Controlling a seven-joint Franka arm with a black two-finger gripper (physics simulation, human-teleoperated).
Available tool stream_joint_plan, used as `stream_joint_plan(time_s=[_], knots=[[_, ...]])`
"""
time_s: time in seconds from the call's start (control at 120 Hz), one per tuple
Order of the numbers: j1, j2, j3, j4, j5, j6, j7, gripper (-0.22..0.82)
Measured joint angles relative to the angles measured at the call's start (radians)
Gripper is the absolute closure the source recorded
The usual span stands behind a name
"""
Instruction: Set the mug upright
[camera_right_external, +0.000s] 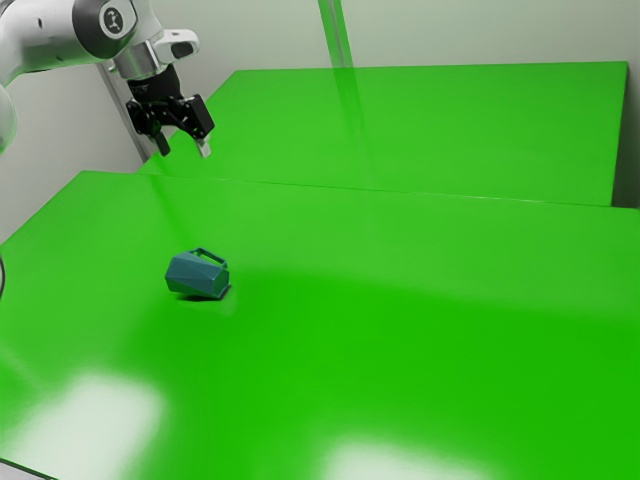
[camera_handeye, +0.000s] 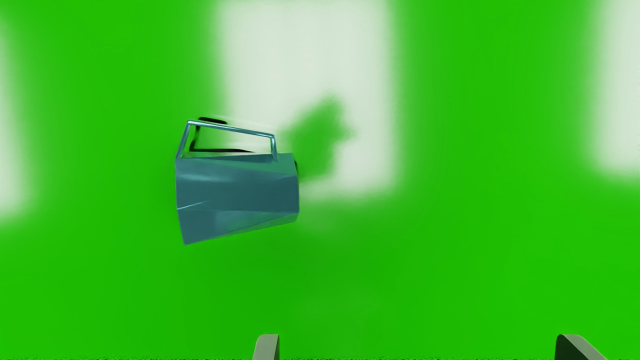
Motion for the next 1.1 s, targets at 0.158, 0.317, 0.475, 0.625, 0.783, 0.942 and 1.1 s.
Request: stream_joint_plan(time_s=[0.158, 0.317, 0.475, 0.625, 0.783, 0.942, 1.1], knots=[[-0.001, -0.004, 0.000, 0.000, 0.000, -0.010, 0.003, 0.00], [-0.003, -0.033, 0.003, -0.022, -0.001, -0.023, 0.005, 0.00], [-0.021, -0.077, 0.130, -0.053, -0.087, -0.057, 0.020, 0.00], [0.050, -0.064, 0.278, -0.144, -0.279, -0.082, 0.087, 0.00], [0.119, 0.042, 0.332, -0.166, -0.450, -0.090, 0.187, 0.00], [0.159, 0.140, 0.340, -0.228, -0.597, -0.052, 0.301, 0.00], [0.195, 0.233, 0.340, -0.223, -0.701, -0.006, 0.426, 0.00]])
